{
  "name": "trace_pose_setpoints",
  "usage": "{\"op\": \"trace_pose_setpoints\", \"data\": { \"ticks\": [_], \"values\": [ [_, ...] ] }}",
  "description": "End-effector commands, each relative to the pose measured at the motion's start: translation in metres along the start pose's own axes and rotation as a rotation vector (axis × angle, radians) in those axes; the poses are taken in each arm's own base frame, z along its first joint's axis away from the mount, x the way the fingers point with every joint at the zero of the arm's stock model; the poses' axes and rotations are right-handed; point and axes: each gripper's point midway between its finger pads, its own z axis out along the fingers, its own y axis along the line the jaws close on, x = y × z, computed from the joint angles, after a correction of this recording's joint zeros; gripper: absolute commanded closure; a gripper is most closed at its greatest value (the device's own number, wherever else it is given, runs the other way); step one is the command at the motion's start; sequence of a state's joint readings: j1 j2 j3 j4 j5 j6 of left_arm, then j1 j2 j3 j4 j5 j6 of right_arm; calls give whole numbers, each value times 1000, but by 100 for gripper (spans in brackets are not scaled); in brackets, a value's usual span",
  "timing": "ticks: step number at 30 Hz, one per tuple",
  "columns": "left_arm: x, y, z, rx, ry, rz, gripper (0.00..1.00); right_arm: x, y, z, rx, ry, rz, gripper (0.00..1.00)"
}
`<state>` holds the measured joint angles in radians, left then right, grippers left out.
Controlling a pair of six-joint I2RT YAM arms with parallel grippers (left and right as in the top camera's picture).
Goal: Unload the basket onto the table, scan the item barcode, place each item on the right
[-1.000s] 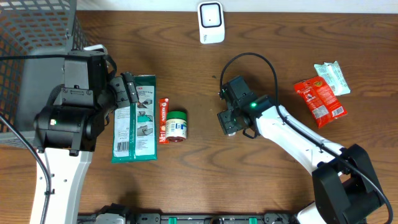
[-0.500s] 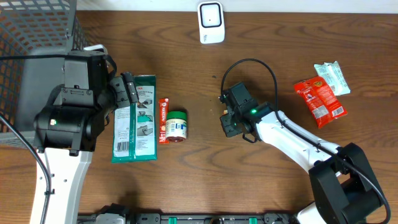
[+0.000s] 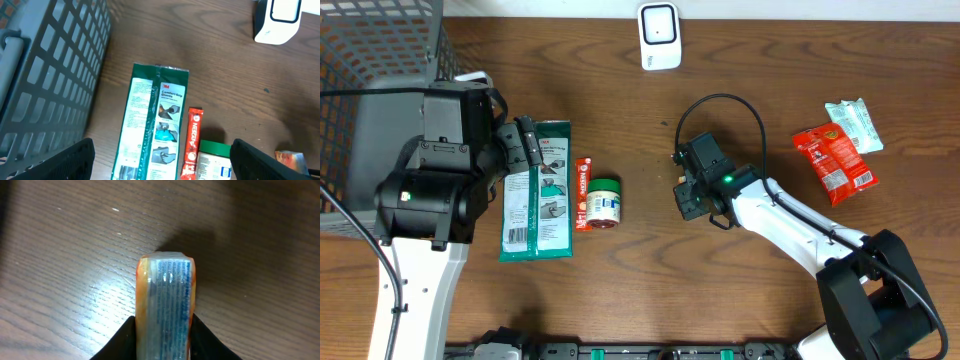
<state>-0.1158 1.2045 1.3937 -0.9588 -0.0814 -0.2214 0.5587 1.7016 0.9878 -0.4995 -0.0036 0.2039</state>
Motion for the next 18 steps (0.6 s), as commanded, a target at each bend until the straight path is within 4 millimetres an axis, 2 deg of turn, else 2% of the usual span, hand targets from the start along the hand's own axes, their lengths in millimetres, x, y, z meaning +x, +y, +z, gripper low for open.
{"op": "trace_pose_setpoints", "data": {
  "ticks": [1, 3, 7, 14, 18],
  "values": [
    [-2, 2, 0, -10, -4, -11, 13, 1, 0, 3, 9, 4, -1, 88],
    [-2, 2, 0, -10, -4, -11, 13, -4, 0, 0, 12, -4, -7, 92],
    [-2, 2, 0, -10, -4, -11, 13, -21, 4, -26, 9, -19, -6, 96],
    [-2, 2, 0, -10, -4, -11, 13, -61, 8, -98, 4, -50, 35, 94],
    [-2, 2, 0, -10, -4, -11, 13, -84, 5, -142, 3, -81, 55, 99]
  ]
}}
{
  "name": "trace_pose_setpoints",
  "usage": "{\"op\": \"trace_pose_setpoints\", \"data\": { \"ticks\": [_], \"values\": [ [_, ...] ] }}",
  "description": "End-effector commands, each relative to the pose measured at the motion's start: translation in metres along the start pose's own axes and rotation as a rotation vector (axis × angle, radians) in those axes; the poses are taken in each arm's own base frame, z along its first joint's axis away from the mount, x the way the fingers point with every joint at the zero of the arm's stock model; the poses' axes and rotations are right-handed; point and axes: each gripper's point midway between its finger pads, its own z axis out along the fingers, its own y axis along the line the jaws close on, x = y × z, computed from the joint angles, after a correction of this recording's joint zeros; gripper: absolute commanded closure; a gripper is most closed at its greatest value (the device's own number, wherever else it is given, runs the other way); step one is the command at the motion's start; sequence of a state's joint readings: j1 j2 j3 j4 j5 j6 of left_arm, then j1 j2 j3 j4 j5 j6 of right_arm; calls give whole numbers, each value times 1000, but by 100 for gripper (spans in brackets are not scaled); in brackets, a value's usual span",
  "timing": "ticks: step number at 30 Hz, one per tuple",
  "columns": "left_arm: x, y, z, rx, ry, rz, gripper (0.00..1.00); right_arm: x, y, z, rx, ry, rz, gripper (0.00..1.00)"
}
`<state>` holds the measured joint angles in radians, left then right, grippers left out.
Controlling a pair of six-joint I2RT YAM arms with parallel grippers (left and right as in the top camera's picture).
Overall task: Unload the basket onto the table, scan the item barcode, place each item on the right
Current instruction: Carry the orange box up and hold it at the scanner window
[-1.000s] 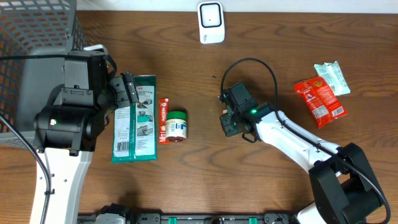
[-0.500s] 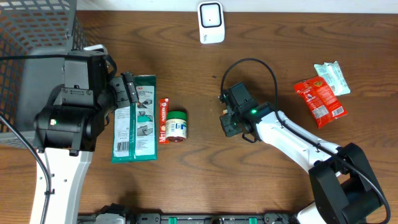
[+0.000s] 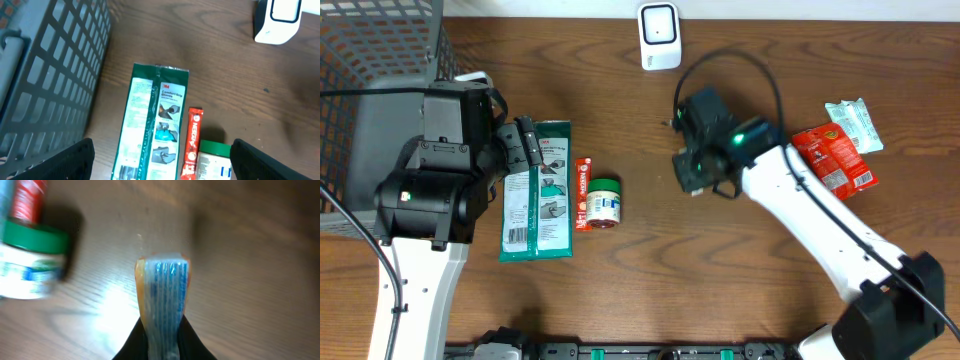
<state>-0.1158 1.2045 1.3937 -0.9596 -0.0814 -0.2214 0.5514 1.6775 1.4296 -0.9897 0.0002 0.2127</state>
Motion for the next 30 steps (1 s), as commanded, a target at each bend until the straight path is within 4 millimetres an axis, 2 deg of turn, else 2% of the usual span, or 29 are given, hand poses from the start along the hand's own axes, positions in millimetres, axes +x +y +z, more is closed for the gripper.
{"op": "trace_pose_setpoints", "data": {
  "ticks": [1, 6, 8, 10, 14, 18, 21, 30],
  "values": [
    [-2, 2, 0, -10, -5, -11, 13, -36, -4, -54, -10, -111, 46, 99],
    [-2, 2, 0, -10, -5, -11, 13, -65, -12, -103, -30, -100, 96, 99],
    [-2, 2, 0, -10, -5, -11, 13, -80, -14, -110, -34, -90, 102, 99],
    [-2, 2, 0, -10, -5, -11, 13, -95, -14, -109, -50, -82, 103, 99],
    [-2, 2, 0, -10, -5, -11, 13, -137, -16, -86, -58, -124, 115, 99],
    [-2, 2, 0, -10, -5, -11, 13, -182, -19, -49, -69, -218, 118, 99],
    [-2, 2, 0, -10, -5, -11, 13, -210, -22, -26, -77, -286, 136, 99],
    [-2, 2, 0, -10, -5, -11, 13, -264, -46, 32, -115, -426, 307, 99]
  ]
}}
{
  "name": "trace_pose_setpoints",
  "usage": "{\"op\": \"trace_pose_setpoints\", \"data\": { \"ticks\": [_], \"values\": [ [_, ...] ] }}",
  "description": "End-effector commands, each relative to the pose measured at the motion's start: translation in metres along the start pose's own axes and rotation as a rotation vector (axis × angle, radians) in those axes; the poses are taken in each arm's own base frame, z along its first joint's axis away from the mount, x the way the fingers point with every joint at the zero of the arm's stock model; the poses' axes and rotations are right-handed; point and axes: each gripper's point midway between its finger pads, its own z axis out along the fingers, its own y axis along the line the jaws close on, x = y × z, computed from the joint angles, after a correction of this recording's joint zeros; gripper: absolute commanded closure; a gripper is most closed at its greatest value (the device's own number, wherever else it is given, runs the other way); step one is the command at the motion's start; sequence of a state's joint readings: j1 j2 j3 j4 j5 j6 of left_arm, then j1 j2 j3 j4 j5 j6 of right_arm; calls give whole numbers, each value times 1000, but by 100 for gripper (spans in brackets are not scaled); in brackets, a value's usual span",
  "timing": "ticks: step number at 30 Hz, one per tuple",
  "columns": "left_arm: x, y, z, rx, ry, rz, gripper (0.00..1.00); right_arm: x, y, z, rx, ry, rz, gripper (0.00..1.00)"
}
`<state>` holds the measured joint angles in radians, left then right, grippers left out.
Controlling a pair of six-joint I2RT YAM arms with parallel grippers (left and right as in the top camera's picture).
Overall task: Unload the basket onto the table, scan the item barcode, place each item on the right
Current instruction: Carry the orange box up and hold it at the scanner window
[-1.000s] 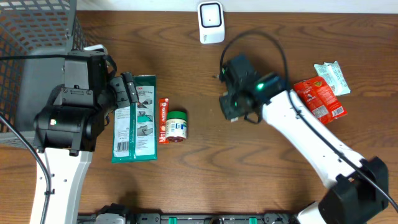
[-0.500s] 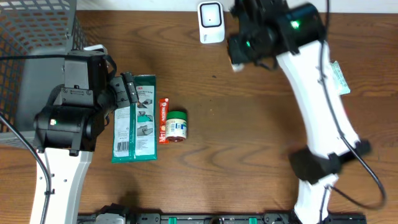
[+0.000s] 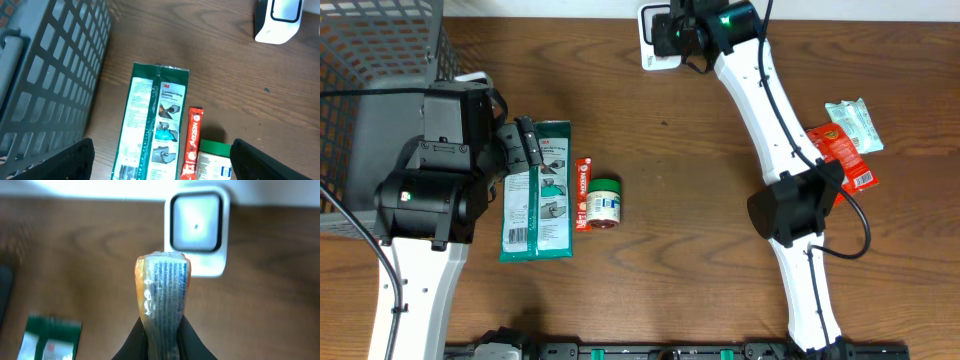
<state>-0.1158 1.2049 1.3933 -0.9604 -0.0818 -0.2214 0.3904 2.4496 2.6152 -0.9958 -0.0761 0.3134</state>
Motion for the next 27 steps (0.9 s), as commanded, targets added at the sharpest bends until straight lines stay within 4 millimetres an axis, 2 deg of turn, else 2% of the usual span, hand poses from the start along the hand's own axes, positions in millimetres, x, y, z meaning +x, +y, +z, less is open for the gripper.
{"op": "trace_pose_setpoints", "data": {
  "ticks": [1, 5, 9, 14, 20, 27],
  "values": [
    [-2, 2, 0, -9, -6, -11, 13, -11, -14, 21, -3, -44, 95, 99],
    [-2, 2, 0, -9, -6, -11, 13, -14, -26, 52, -12, -78, 162, 99],
    [-2, 2, 0, -9, -6, -11, 13, -12, -28, 81, -46, -95, 228, 99],
    [-2, 2, 0, -9, -6, -11, 13, -8, -32, 104, -52, -116, 259, 99],
    [-2, 2, 0, -9, -6, -11, 13, -11, -39, 107, -16, -143, 297, 99],
    [-2, 2, 0, -9, -6, -11, 13, -13, -26, 102, -80, -127, 290, 99]
  ]
}}
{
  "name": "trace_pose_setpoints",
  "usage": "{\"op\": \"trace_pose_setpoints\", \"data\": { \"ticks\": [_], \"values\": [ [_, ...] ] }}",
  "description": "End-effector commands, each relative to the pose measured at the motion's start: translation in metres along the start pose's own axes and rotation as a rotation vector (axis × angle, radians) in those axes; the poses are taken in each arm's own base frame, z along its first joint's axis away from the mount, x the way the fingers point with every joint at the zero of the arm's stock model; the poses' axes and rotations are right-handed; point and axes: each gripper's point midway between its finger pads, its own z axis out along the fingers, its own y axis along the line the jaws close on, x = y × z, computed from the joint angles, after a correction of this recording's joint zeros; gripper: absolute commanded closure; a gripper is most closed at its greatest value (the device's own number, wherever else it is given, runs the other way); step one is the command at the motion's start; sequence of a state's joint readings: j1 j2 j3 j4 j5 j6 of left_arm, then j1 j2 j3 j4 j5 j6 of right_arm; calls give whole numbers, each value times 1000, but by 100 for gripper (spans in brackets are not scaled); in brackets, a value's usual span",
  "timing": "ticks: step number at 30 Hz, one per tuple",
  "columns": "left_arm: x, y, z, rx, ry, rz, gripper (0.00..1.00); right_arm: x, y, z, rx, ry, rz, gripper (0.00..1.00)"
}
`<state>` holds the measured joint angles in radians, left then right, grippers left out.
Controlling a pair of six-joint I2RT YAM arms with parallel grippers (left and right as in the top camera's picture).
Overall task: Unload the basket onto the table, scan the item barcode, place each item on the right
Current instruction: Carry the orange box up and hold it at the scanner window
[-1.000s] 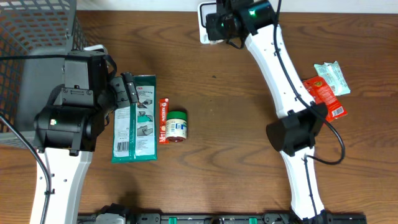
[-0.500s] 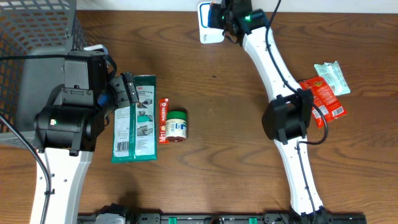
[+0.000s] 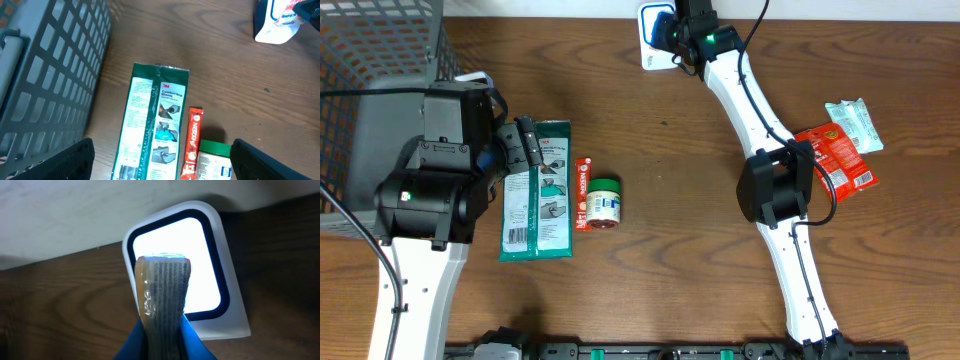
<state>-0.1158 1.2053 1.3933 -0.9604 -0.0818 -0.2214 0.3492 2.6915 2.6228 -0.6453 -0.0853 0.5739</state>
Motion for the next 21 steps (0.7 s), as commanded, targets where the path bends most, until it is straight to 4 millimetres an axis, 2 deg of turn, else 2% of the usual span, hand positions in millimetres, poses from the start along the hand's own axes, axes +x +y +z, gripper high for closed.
{"op": "trace_pose_setpoints", "data": {
  "ticks": [1, 4, 7, 13, 16, 19, 21],
  "values": [
    [-2, 2, 0, -9, -6, -11, 13, -9, 16, -12, -63, -1, 14, 99],
    [-2, 2, 0, -9, -6, -11, 13, -23, 30, -37, -106, -5, 9, 99],
    [-2, 2, 0, -9, -6, -11, 13, -35, 41, -81, -109, 10, -52, 99],
    [-2, 2, 0, -9, -6, -11, 13, -35, 52, -198, -53, 83, -201, 99],
    [-2, 2, 0, -9, -6, -11, 13, -26, 40, -250, 26, 125, -197, 99],
    [-2, 2, 0, -9, -6, -11, 13, -13, 22, -288, 108, 177, -186, 99],
    [-2, 2, 0, -9, -6, -11, 13, -3, 16, -306, 134, 219, -188, 99]
  ]
}}
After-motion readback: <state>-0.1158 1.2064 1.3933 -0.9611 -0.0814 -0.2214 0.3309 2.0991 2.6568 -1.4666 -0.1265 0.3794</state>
